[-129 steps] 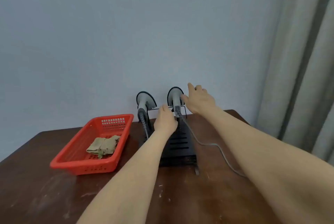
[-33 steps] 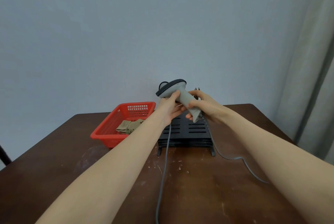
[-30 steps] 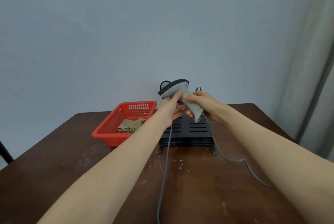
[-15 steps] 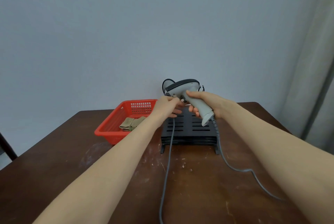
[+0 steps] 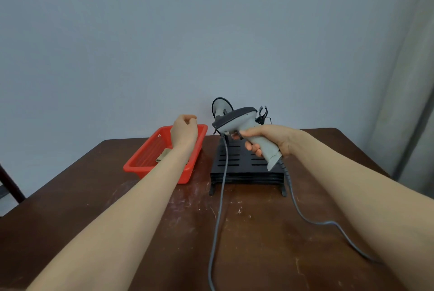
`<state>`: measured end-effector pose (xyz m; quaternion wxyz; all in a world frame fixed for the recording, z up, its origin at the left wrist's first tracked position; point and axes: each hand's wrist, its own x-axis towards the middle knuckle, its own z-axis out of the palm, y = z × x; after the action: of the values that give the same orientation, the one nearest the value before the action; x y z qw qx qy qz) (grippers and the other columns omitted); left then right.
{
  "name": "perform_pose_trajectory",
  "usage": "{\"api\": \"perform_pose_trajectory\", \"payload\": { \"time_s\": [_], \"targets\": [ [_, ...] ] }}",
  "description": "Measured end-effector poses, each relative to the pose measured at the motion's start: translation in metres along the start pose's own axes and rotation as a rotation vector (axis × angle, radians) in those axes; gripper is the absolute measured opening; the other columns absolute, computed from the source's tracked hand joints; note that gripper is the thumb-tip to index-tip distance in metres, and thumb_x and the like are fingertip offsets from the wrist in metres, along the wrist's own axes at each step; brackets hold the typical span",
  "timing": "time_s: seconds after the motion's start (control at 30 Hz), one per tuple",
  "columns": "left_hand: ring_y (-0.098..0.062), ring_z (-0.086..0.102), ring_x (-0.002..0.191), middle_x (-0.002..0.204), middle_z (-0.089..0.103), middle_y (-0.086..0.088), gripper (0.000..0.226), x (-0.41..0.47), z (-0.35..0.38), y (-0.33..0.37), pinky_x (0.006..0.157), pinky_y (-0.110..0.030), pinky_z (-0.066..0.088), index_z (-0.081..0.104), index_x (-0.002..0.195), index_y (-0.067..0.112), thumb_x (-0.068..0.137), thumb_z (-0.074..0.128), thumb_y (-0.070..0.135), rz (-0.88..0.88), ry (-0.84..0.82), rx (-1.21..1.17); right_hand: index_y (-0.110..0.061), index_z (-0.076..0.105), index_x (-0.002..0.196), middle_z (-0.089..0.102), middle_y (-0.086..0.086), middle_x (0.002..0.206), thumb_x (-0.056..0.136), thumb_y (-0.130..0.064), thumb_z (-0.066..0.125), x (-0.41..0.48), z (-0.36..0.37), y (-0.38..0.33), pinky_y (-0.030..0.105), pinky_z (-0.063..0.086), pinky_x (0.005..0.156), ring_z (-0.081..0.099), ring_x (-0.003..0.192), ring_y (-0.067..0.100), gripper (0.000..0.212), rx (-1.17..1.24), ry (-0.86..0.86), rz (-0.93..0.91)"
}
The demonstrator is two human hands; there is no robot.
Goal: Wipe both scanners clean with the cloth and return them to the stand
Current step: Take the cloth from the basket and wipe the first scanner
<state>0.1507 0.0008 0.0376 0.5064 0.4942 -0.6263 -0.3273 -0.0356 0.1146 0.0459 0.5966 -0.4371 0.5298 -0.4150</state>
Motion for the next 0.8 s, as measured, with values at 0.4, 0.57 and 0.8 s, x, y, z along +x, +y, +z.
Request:
{"api": "perform_pose_trajectory", "payload": {
  "time_s": [0.4,0.57,0.8],
  "targets": [
    [-0.016,0.056,0.094,0.106,0.061,-0.002,0.032,0.006,-0.006,-0.008,0.078,-0.032,0.043,0.057,0.118,0.009,0.098,0.037,0.024,-0.069,0.013,0.002,-0.013,0.058,0.080,0.054,0.001,0.054,0.087,-0.039,0.062,0.000,0.000,0.001,0.016,0.041,0.038,0.044,0.038,0.006,0.026,-0.130,0.052,0.009],
    [-0.020,0.059,0.100,0.112,0.063,-0.006,0.031,0.007,-0.008,-0.008,0.091,-0.041,0.049,0.059,0.112,0.012,0.098,0.035,0.025,-0.083,0.006,-0.033,-0.013,0.057,0.080,0.053,0.000,0.053,0.087,-0.039,0.061,-0.001,-0.001,0.001,0.016,0.041,0.037,0.043,0.038,0.006,0.027,-0.137,0.056,0.015],
    [-0.021,0.061,0.101,0.107,0.064,-0.004,0.029,0.007,-0.014,-0.009,0.093,-0.045,0.050,0.059,0.103,0.016,0.097,0.035,0.029,-0.132,-0.008,-0.111,-0.012,0.061,0.099,0.054,0.001,0.054,0.087,-0.042,0.061,0.000,-0.001,0.001,0.016,0.041,0.038,0.043,0.039,0.006,0.033,-0.160,0.028,0.018]
  ]
}}
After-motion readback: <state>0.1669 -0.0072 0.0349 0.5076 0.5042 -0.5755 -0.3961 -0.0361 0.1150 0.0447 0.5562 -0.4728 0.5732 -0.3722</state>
